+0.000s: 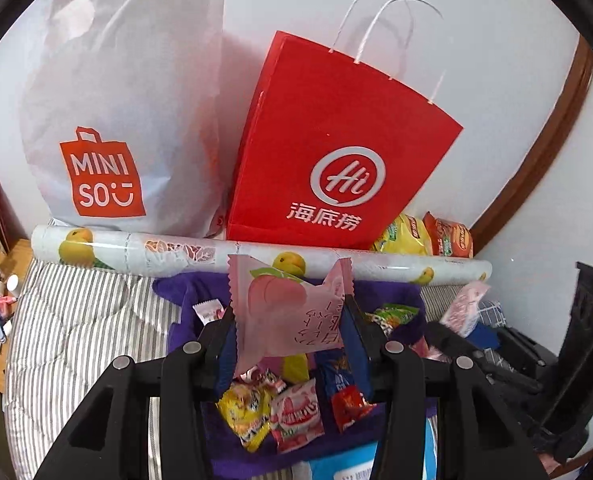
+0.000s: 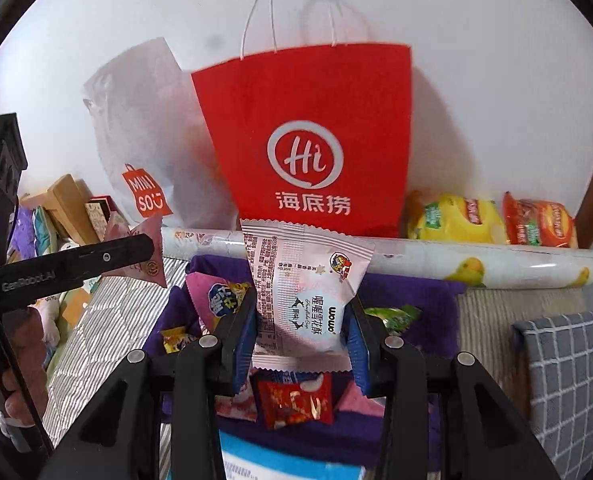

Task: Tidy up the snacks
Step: 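Lower the pink and peach packets onto the towel among the snacks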

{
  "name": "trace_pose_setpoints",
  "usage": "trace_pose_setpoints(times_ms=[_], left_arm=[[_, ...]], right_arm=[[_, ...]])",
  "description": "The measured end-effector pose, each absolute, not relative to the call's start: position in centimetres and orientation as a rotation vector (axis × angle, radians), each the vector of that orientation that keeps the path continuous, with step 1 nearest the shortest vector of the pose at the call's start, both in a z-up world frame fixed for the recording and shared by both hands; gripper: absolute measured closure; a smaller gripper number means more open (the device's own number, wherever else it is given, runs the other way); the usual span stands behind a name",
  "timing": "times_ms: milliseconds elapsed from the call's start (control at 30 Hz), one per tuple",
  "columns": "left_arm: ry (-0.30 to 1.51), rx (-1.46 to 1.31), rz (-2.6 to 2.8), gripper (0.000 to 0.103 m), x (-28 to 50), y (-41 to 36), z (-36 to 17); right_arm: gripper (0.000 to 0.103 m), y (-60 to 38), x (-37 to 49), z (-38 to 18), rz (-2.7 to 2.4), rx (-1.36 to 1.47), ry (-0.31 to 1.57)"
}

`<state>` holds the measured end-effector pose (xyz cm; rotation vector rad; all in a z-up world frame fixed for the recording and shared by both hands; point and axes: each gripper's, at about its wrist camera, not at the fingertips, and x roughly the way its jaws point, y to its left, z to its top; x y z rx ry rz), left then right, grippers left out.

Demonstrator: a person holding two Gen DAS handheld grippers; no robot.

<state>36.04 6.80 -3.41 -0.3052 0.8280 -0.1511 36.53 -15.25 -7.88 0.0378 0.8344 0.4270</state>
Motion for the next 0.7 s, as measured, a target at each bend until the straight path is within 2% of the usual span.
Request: trace_pose_setpoints(times_ms=[333, 700], left_arm=[[0.844, -0.347, -0.14, 0.059, 38.2, 8.0, -6.3], [0.873, -0.355, -0.145, 0.059, 39.0, 8.6, -7.5]], right_arm=[[0.062, -12.5, 39.9, -14.1, 0.487, 0.003, 1.028], [0.062, -11.3, 40.9, -17.9, 0.493, -0.013, 1.126]])
